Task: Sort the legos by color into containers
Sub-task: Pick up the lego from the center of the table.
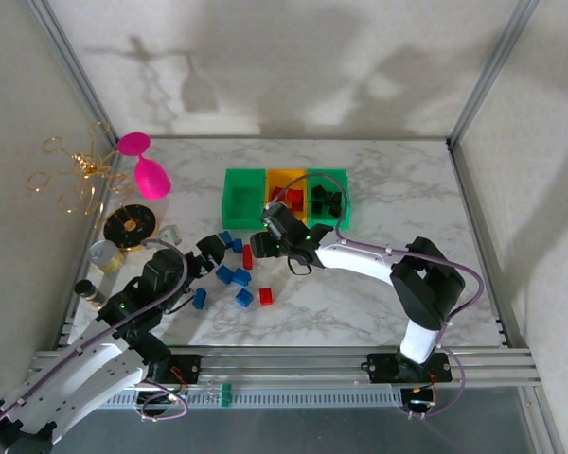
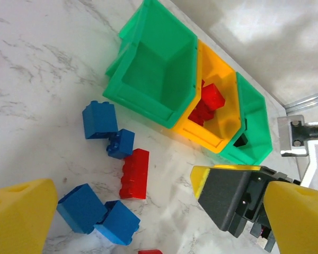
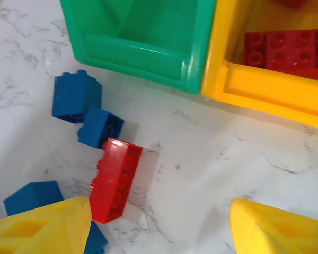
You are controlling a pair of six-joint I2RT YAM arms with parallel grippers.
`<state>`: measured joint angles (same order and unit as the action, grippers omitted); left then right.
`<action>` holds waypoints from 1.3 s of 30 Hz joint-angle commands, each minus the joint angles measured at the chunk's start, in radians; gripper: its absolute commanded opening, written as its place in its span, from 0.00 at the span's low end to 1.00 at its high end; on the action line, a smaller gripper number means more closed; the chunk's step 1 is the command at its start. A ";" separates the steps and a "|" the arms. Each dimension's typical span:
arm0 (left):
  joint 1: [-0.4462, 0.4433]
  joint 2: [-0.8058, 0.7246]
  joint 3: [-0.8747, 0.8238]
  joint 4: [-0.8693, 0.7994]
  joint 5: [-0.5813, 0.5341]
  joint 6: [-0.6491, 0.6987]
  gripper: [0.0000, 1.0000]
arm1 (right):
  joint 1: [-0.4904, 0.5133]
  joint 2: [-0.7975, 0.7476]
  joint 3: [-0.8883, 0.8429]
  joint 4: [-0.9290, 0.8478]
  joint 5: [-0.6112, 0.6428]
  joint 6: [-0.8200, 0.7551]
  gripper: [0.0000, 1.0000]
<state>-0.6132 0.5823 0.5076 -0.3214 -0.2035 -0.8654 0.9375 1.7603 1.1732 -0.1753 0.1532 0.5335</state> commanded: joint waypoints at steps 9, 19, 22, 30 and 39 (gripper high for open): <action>0.009 -0.052 -0.036 -0.076 -0.069 -0.054 1.00 | 0.062 0.175 0.114 0.049 -0.022 0.061 0.70; 0.009 -0.075 -0.053 -0.080 -0.079 -0.062 1.00 | 0.083 0.289 0.200 0.016 0.022 0.036 0.66; 0.009 -0.070 -0.052 -0.084 -0.080 -0.061 1.00 | 0.083 0.296 0.201 0.004 0.038 0.029 0.61; 0.009 -0.058 -0.057 -0.054 -0.073 -0.055 1.00 | 0.083 0.282 0.179 -0.022 0.079 -0.001 0.45; 0.009 -0.030 -0.053 -0.026 -0.053 -0.049 1.00 | 0.082 0.282 0.170 -0.013 0.051 -0.003 0.36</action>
<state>-0.6132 0.5510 0.4583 -0.3717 -0.2554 -0.9066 1.0107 2.0403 1.3453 -0.1608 0.2058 0.5385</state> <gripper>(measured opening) 0.996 0.363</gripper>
